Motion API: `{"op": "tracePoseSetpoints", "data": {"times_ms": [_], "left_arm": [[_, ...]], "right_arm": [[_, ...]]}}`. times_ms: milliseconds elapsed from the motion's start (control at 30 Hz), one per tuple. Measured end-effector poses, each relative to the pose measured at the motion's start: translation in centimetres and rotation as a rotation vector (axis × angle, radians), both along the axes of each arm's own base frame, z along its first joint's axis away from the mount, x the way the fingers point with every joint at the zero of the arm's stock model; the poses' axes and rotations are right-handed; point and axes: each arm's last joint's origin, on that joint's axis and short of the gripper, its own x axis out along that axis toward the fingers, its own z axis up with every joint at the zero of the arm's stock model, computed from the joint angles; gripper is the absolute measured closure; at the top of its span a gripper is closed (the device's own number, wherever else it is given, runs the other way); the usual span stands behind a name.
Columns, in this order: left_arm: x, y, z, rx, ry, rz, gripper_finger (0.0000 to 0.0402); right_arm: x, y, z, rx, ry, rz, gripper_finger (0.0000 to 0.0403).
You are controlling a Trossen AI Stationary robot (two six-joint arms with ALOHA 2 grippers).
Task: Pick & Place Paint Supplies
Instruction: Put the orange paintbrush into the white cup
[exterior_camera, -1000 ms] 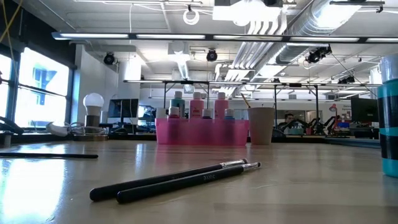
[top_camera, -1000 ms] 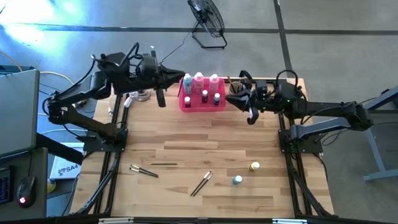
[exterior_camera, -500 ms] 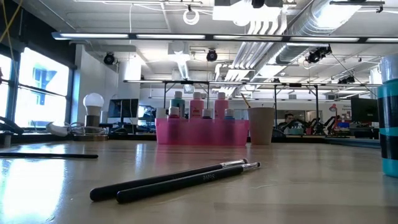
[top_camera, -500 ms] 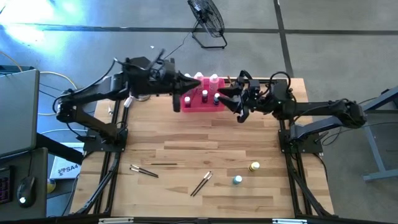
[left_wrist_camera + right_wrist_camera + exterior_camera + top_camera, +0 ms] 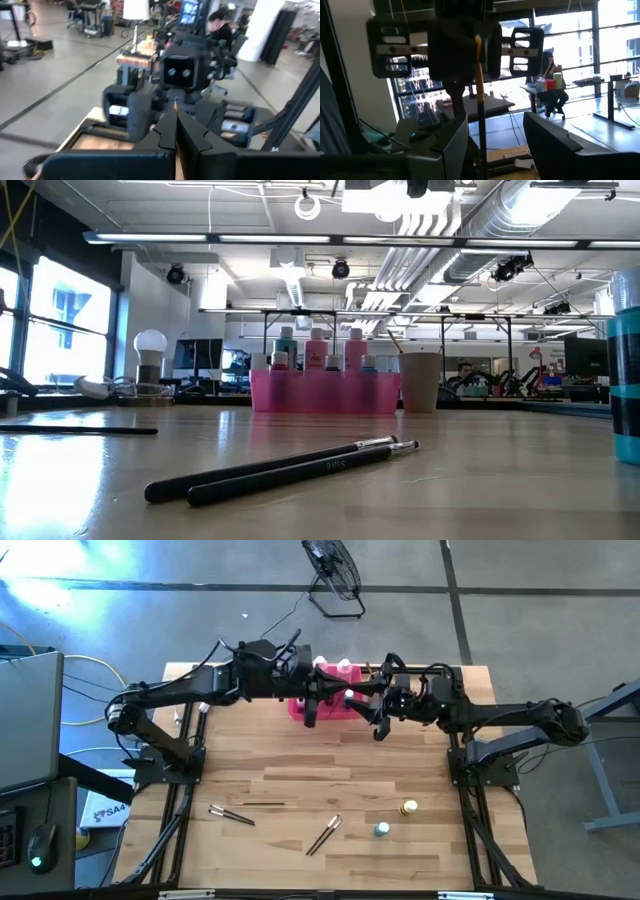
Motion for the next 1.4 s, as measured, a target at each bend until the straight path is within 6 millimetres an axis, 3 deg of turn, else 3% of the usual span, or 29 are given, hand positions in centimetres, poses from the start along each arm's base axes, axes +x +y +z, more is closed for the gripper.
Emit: {"op": "tracePoseSetpoints", "data": {"times_ms": [233, 500, 1200, 1400], "left_arm": [[1.2, 0.1, -0.9, -0.002, 0.015, -0.006, 0.0401], [1.2, 0.2, -0.9, -0.004, 0.011, 0.006, 0.0401], [1.9, 0.3, -1.6, -0.005, 0.037, 0.014, 0.0401], [1.9, 0.3, -1.6, -0.004, 0.037, 0.015, 0.0401]], "right_arm": [[0.1, 0.1, -0.2, -0.006, 0.019, 0.037, 0.0217], [0.1, 0.1, -0.2, -0.005, 0.02, 0.046, 0.0223], [0.0, 0.1, -0.1, -0.005, 0.013, 0.047, 0.0374], [0.0, 0.1, -0.1, -0.005, 0.013, 0.047, 0.0391]]}}
